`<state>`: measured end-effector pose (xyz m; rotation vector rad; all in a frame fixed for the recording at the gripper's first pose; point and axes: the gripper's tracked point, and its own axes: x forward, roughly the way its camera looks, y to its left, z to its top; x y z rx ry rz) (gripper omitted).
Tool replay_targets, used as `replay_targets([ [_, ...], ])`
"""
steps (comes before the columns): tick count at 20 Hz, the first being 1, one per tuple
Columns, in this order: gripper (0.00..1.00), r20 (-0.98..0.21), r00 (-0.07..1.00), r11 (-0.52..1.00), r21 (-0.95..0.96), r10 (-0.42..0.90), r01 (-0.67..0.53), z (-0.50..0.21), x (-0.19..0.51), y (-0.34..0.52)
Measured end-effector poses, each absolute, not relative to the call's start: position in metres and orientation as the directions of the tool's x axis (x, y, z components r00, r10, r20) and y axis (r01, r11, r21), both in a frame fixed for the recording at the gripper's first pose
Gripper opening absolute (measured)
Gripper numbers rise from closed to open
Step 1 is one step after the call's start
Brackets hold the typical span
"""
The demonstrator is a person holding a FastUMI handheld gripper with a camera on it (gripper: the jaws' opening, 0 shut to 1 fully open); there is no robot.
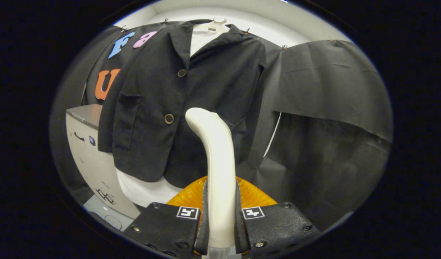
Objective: Iron the clothes twice with a garment steamer, once on the left side and once on the right side.
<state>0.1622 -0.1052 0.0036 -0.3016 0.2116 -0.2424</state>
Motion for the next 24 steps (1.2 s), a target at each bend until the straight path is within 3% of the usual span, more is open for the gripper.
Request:
replay_targets([
  [15,0.31,-0.374,0.855,0.906,-0.360,-0.359,0.223,-0.103,0.125,-0.093],
  [24,0.31,-0.265,0.894,0.916,-0.279,-0.361,0.288,-0.031,0.064,-0.055],
])
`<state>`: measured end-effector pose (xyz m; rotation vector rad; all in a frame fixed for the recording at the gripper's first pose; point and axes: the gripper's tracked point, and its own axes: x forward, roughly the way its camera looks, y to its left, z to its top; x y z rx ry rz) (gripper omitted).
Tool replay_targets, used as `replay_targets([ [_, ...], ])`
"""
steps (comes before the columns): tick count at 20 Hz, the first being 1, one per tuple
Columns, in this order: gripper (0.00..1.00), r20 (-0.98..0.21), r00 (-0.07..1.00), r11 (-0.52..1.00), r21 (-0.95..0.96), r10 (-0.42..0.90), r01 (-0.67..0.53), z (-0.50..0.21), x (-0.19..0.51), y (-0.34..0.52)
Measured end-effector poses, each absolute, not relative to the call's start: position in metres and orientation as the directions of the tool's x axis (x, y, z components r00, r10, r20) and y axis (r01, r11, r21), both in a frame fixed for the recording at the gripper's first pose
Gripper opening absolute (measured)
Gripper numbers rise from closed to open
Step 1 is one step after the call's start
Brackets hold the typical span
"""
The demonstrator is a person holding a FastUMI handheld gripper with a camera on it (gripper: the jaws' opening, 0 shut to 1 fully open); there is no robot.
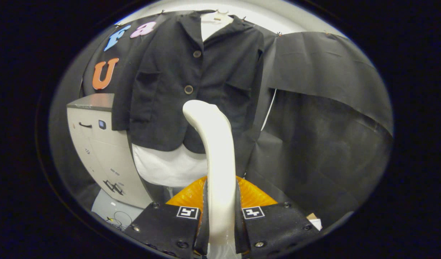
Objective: Iron the clothes twice with a garment steamer, once on the left side and once on the right side.
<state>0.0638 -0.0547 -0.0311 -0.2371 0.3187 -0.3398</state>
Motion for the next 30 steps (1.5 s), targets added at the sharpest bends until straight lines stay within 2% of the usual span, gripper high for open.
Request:
replay_targets([
  [10,0.31,-0.169,0.923,0.925,-0.228,-0.344,0.303,0.031,-0.049,-0.034],
  [16,0.31,-0.167,0.952,0.956,-0.185,-0.257,0.226,0.037,-0.103,-0.044],
  [23,0.31,-0.187,0.976,0.980,-0.180,-0.114,0.080,0.021,-0.174,-0.085],
  [30,0.31,-0.220,0.974,0.987,-0.159,-0.058,0.023,0.007,-0.200,-0.118],
])
